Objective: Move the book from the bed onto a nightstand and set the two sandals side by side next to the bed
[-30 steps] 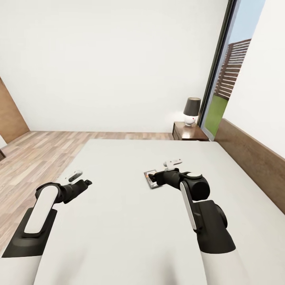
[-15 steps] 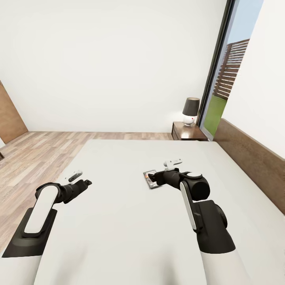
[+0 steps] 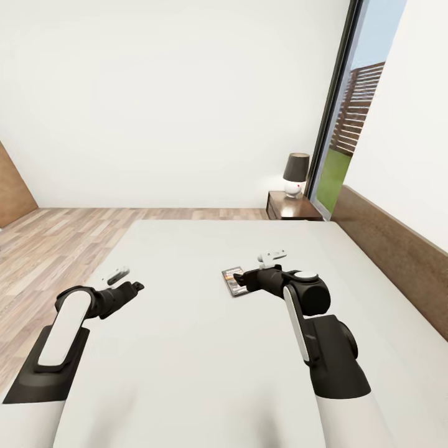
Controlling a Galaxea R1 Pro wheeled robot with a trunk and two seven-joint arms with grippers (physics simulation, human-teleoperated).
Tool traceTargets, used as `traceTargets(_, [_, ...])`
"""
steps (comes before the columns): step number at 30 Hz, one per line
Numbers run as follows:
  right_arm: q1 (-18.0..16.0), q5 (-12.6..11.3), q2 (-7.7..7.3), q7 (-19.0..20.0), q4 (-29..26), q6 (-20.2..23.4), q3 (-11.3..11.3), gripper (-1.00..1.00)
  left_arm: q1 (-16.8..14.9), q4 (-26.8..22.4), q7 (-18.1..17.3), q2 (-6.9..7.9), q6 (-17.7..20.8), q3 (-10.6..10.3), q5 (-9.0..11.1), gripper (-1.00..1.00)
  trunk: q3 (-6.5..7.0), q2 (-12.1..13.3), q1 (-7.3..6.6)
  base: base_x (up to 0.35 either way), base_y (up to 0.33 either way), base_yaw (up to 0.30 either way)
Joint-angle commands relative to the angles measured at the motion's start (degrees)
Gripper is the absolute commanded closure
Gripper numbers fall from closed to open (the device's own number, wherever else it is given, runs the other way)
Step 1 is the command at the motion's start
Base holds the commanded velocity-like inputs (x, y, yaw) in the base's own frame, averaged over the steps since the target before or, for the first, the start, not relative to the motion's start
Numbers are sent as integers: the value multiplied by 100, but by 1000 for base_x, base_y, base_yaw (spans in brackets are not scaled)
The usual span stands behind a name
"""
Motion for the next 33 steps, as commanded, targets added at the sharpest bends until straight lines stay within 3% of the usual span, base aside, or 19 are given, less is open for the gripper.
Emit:
traceTargets(1, [-5,60,4,47,-5,22,1,-100,-14,-13,62,11,31,-4,48,-100,-6,-4,0,0,0,-6])
traceTargets(14, [-18,59,27,32,16,22,9,-100,-114,-44,54,42,427,-18,-60,-100,-6,-4,0,0,0,-2])
traceTargets(17, [-167,60,27,-8,342,22,-17,-100,-132,-50,51,29,459,-31,-61,-100,-6,-4,0,0,0,0])
traceTargets(19, [-600,55,27,-132,883,22,-106,-100,-138,-57,52,17,475,-39,-59,-100,-6,-4,0,0,0,0])
traceTargets(20, [-1285,42,27,-353,1684,22,-305,-100,-143,-78,53,-8,487,-51,-52,-100,-6,-4,0,0,0,0])
traceTargets(21, [-1285,42,27,-353,1684,22,-305,-100,-143,-78,53,-8,487,-51,-52,-100,-6,-4,0,0,0,0])
traceTargets(23, [-2059,-20,27,-647,2817,22,-591,-100,-143,-110,55,-64,499,-99,-48,-100,-6,-4,0,0,0,0])
traceTargets(26, [-3243,-293,27,-1171,4907,-705,-1018,-100,-147,-122,52,-140,509,-215,-54,-100,-6,-4,0,0,0,0])
traceTargets(27, [-3243,-293,27,-1171,4907,-705,-1018,-100,-147,-122,52,-140,509,-215,-54,-100,-6,-4,0,0,0,0])
traceTargets(28, [-3625,-437,27,-1374,5604,-1106,-1143,-100,-150,-121,51,-156,511,-246,-49,-100,-6,-4,0,0,0,0])
traceTargets(29, [-4511,-917,27,-1948,7245,-2449,-1432,-100,-217,-114,46,-187,516,-320,-50,-100,-6,-4,0,0,0,0])
traceTargets(31, [-4857,-1155,27,-2186,7872,-3076,-1537,-100,-290,-130,38,-172,536,-368,-25,-100,-6,-4,0,0,0,0])
traceTargets(33, [-4986,-1241,27,-2266,8095,-3274,-1575,-100,-318,-138,33,-168,559,-384,-16,-100,-6,-4,0,0,0,0])
